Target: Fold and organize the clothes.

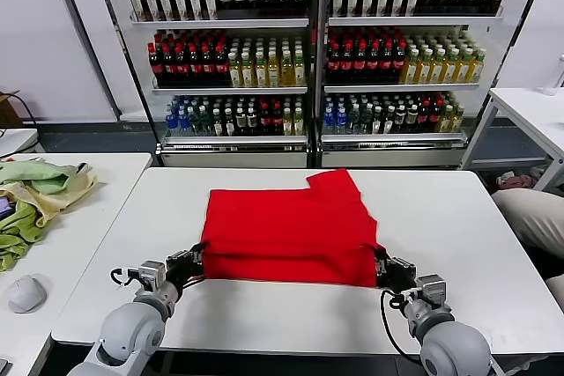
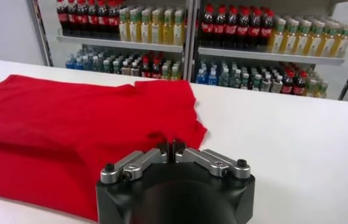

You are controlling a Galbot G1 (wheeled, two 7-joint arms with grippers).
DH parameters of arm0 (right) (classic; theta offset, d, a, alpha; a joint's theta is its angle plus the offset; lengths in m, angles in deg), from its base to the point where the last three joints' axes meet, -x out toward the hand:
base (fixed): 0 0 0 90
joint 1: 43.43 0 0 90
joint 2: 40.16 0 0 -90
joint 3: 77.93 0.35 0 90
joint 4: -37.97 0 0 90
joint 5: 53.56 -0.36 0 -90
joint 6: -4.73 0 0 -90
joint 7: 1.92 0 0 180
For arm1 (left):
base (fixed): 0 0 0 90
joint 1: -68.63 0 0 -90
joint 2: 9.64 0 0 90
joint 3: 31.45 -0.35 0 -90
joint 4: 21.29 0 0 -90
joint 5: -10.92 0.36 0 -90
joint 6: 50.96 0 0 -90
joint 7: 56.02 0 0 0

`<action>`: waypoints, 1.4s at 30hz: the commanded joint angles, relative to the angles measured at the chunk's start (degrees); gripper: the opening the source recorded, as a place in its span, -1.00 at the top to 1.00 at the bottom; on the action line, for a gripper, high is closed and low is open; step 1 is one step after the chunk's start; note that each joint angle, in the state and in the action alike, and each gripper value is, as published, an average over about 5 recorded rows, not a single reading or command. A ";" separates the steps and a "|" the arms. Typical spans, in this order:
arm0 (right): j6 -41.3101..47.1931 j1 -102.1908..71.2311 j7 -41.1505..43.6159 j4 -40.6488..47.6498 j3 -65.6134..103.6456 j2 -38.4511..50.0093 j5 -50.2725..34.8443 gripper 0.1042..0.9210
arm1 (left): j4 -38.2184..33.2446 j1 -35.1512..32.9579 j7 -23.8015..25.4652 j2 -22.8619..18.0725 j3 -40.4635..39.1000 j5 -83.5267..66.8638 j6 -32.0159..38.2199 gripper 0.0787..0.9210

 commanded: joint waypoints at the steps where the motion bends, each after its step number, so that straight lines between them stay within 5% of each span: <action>1: 1.66 1.28 -0.65 1.40 -1.18 -0.75 1.08 0.81 | 2.62 1.12 0.03 -0.36 -0.25 2.41 -0.14 0.93; 10: 4.08 -3.05 0.04 -2.88 3.27 0.55 2.13 0.19 | 3.62 0.92 -0.36 0.14 0.81 4.03 1.89 0.36; 23: 3.68 -11.18 0.98 -6.17 7.85 0.18 2.58 -0.68 | -12.75 -10.60 -3.98 3.96 5.01 -2.34 -0.88 -0.53; 28: 2.88 -10.57 0.28 -3.69 5.23 -1.87 3.15 -0.76 | -11.72 -12.39 -4.00 2.52 3.34 -1.78 -3.04 -0.75; 42: 3.13 -7.28 -1.32 -0.46 2.60 -3.40 -0.52 -0.74 | -4.75 -6.94 -3.72 1.42 3.86 -2.23 -3.44 -0.75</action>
